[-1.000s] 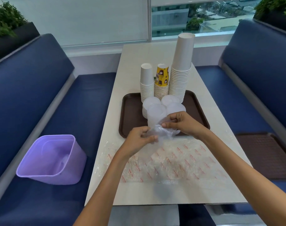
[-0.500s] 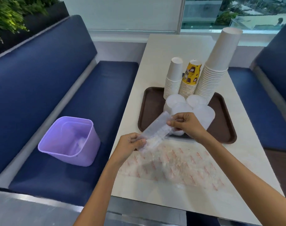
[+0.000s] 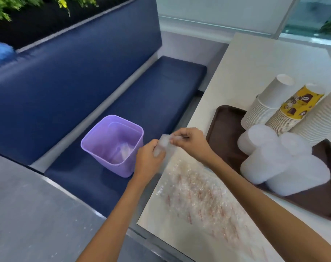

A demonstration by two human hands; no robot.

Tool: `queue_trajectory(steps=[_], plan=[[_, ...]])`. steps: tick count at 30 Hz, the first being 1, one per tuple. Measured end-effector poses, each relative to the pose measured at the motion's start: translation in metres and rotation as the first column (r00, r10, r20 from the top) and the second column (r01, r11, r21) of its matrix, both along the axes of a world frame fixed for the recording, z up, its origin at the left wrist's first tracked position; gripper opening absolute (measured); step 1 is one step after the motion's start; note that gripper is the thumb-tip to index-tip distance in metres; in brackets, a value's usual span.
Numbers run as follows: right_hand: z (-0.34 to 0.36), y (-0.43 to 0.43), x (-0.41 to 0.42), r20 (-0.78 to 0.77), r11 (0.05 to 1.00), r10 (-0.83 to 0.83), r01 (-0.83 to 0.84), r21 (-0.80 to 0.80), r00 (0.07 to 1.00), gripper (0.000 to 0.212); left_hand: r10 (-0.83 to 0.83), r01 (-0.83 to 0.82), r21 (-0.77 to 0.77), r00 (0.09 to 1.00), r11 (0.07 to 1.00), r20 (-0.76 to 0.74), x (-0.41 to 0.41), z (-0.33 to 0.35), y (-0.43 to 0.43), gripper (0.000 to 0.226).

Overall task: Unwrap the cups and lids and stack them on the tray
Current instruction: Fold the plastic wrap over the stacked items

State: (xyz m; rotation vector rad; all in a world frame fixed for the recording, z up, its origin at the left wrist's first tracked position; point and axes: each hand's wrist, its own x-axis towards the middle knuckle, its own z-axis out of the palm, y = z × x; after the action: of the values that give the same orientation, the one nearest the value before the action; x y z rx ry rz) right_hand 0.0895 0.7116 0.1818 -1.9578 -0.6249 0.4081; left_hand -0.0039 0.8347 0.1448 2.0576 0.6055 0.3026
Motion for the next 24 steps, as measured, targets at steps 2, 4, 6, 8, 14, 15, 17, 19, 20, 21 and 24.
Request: queue_trajectory(steps=[2, 4, 6, 8, 14, 15, 17, 19, 20, 21, 24], plan=[[-0.005, 0.030, 0.001, 0.036, 0.998, 0.034, -0.035, 0.044, 0.999, 0.010, 0.093, -0.094, 0.071, 0.995, 0.993, 0.023, 0.002, -0.008, 0.020, 0.011], [-0.011, 0.054, 0.001, 0.073, 0.995, 0.055, -0.061, 0.077, 0.996, 0.020, 0.164, -0.169, 0.088, 0.985, 0.982, 0.058, 0.002, -0.014, 0.039, 0.009], [-0.023, 0.078, 0.002, 0.071, 0.994, 0.062, -0.068, 0.089, 0.996, 0.031, 0.271, -0.277, 0.054, 0.957, 0.959, 0.105, 0.002, -0.023, 0.060, 0.005], [-0.040, 0.099, 0.002, 0.002, 0.994, 0.067, -0.067, 0.092, 0.998, 0.034, 0.375, -0.384, 0.027, 0.913, 0.923, 0.161, 0.004, -0.036, 0.084, 0.010], [-0.096, 0.130, 0.000, -0.272, 0.994, 0.052, -0.023, 0.106, 0.961, 0.011, 0.525, -0.535, -0.003, 0.828, 0.845, 0.196, 0.015, -0.077, 0.141, 0.012], [-0.105, 0.132, 0.001, -0.297, 0.995, 0.036, -0.008, 0.096, 0.954, 0.007, 0.532, -0.543, 0.009, 0.826, 0.840, 0.188, 0.018, -0.084, 0.148, 0.011], [-0.120, 0.138, 0.003, -0.346, 0.996, 0.013, 0.018, 0.086, 0.938, 0.006, 0.540, -0.550, 0.035, 0.829, 0.834, 0.147, 0.021, -0.098, 0.159, 0.011], [-0.132, 0.142, 0.004, -0.380, 0.997, 0.007, 0.021, 0.069, 0.925, 0.009, 0.531, -0.534, 0.068, 0.845, 0.843, 0.059, 0.024, -0.113, 0.167, 0.008], [-0.138, 0.144, 0.004, -0.399, 0.998, 0.006, 0.018, 0.055, 0.917, 0.008, 0.529, -0.528, 0.072, 0.849, 0.846, 0.004, 0.025, -0.119, 0.170, 0.004], [-0.143, 0.145, 0.005, -0.419, 0.999, 0.003, 0.017, 0.045, 0.908, 0.009, 0.533, -0.529, 0.068, 0.845, 0.846, -0.047, 0.025, -0.125, 0.172, 0.005], [-0.153, 0.149, 0.005, -0.474, 0.999, -0.006, 0.025, 0.035, 0.880, 0.008, 0.534, -0.541, -0.006, 0.831, 0.841, -0.155, 0.027, -0.134, 0.177, 0.034]])
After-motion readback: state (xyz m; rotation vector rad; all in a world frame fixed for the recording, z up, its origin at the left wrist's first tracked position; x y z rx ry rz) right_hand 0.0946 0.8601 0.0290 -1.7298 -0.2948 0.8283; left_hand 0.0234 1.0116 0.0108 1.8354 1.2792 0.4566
